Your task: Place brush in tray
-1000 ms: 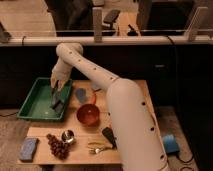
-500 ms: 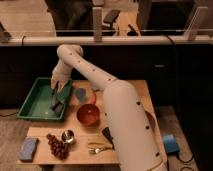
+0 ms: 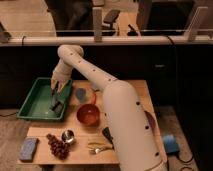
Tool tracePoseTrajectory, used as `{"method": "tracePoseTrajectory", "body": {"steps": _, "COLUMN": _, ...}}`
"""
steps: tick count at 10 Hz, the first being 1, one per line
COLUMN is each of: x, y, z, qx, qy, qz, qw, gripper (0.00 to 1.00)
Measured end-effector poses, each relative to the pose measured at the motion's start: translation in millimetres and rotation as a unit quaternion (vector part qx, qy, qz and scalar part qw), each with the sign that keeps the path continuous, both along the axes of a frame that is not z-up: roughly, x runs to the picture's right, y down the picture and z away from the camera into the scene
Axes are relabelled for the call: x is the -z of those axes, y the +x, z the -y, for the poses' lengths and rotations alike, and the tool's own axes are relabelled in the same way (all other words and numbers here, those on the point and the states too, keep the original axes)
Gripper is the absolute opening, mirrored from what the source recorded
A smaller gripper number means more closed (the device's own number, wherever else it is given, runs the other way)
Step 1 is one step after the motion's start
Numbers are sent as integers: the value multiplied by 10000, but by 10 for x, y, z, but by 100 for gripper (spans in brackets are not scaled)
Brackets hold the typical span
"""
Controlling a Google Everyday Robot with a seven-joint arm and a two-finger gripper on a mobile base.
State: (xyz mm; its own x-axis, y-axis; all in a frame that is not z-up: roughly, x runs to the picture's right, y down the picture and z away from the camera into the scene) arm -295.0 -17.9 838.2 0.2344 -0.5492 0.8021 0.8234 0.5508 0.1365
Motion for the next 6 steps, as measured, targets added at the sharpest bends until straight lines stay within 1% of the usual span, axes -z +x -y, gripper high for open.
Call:
{"method": "tracePoseTrajectory", "body": {"steps": 1, "x": -3, "y": 1, "z": -9, "qx": 6, "qy": -14, "qz": -3, "qw": 10000, "gripper": 80}}
{"method": "tracePoseTrajectory", "body": {"steps": 6, "x": -5, "y": 1, "z": -3, "qx": 23, "qy": -70, "qz": -34, "qw": 10000, "gripper": 80}}
